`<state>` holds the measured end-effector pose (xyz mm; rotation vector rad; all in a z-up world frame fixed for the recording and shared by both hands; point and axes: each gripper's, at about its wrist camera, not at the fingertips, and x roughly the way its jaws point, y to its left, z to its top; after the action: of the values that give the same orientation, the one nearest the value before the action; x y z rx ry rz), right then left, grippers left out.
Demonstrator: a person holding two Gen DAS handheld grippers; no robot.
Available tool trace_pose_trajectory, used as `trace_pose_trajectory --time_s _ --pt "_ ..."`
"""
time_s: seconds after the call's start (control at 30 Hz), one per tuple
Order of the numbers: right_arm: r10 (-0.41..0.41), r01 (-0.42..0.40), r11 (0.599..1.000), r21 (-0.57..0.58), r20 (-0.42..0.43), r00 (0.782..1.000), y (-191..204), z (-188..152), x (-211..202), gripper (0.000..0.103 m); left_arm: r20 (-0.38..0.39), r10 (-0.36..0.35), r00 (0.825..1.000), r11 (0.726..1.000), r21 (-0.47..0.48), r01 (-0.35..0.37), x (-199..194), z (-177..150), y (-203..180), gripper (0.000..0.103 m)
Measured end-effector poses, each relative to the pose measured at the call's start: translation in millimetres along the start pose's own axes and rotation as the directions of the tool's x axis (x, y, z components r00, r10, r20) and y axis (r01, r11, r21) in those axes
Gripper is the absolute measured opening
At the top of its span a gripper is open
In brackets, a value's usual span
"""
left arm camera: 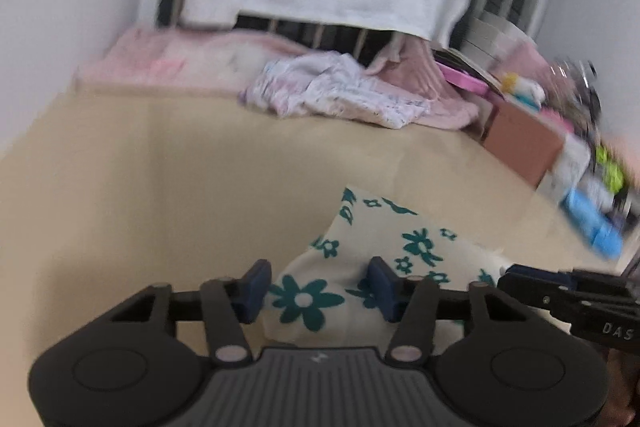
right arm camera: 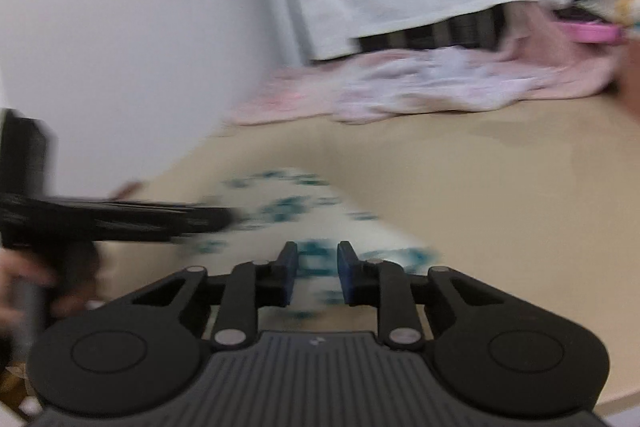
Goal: Fold clothes
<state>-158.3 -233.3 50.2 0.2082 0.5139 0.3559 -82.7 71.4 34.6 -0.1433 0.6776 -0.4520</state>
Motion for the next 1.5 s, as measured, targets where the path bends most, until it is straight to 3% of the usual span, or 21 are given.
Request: trace_pose_trajectory --time_s 0.03,0.1,0.13,0.17,0.33,0.43,0.5,0.6,0.73,0.87,1.0,1.07,1.1,1.17,1.3,1.5 --pt "-0.019 0.018 1.0 -0.019 -0.009 1.0 2.5 0.0 1.5 0.025 0.002 -0.016 1.0 1.0 0.021 0.016 -5.1 -3.3 -4.3 0.048" --pt "-0.019 0.017 0.998 -0.065 -0.029 0.999 5.9 -3.5 -0.4 0.056 0.017 -0.064 0.998 0.991 0.117 0.062 -16.6 -10.0 -9.2 0.051" --pt "-0.012 0.008 0.996 -0.089 -0.04 0.999 7.4 -6.0 -2.3 0.084 0.028 -0.084 0.996 0.985 0.153 0.079 -22.2 -13.1 -8.9 0.057" --pt "-0.005 0.0 0.994 -0.112 -0.05 0.999 8.8 -8.5 -4.2 0.092 0.048 -0.098 0.994 0.982 0.165 0.089 -28.1 -16.3 -4.3 0.065" --pt "0.024 -0.048 0.972 -0.229 -0.105 0.994 15.9 -20.9 -13.8 0.09 0.069 -0.239 0.969 0.95 0.221 0.219 -43.1 -29.5 9.4 0.072" --pt "0.038 -0.079 0.952 -0.296 -0.139 0.99 20.2 -28.3 -19.6 0.058 0.045 -0.258 0.965 0.926 0.297 0.234 -37.3 -36.0 -4.1 0.069" --pt "0.045 -0.088 0.943 -0.322 -0.139 0.989 19.6 -26.1 -18.3 0.054 0.043 -0.279 0.959 0.91 0.33 0.25 -32.7 -36.4 -10.0 0.062" --pt "0.024 -0.063 0.942 -0.329 -0.123 0.992 2.6 -11.8 -7.6 0.048 0.023 -0.249 0.968 0.922 0.31 0.23 -12.3 -29.7 -24.3 0.057" --pt "0.0 -0.038 0.957 -0.286 -0.132 0.991 -32.7 7.3 14.4 0.048 0.03 -0.181 0.983 0.923 0.349 0.16 20.2 -13.3 -52.8 0.056" --pt "-0.022 -0.009 0.975 -0.222 -0.136 0.99 -60.5 24.4 34.2 0.046 -0.001 -0.172 0.985 0.945 0.283 0.165 49.8 9.9 -54.9 0.056" --pt "-0.028 -0.011 0.968 -0.25 -0.152 0.988 -65.6 38.3 37.0 0.047 -0.02 -0.169 0.985 0.956 0.239 0.169 56.8 28.7 -43.8 0.059" --pt "0.003 -0.033 0.976 -0.217 -0.136 0.991 -72.2 50.2 29.7 0.057 -0.032 -0.151 0.988 0.966 0.21 0.154 53.9 36.8 -38.0 0.069" --pt "0.013 -0.038 0.98 -0.193 -0.126 0.992 -76.9 56.9 26.3 0.061 -0.038 -0.148 0.988 0.966 0.208 0.153 51.7 40.4 -35.7 0.071" --pt "0.024 -0.037 0.993 -0.115 -0.114 0.993 -91.5 71.5 24.4 0.079 -0.054 -0.153 0.987 0.974 0.158 0.16 50.1 49.1 -26.4 0.08" --pt "0.059 -0.042 0.993 0.112 -0.154 0.986 -127.6 83.1 44.8 0.08 -0.108 -0.147 0.983 0.989 -0.025 0.145 70.3 70.4 -12.4 0.079" --pt "0.095 -0.04 0.97 0.24 -0.225 0.97 -146.8 82.5 84.2 0.079 -0.175 -0.055 0.983 0.998 -0.037 0.049 100.6 83.7 -19.0 0.076"
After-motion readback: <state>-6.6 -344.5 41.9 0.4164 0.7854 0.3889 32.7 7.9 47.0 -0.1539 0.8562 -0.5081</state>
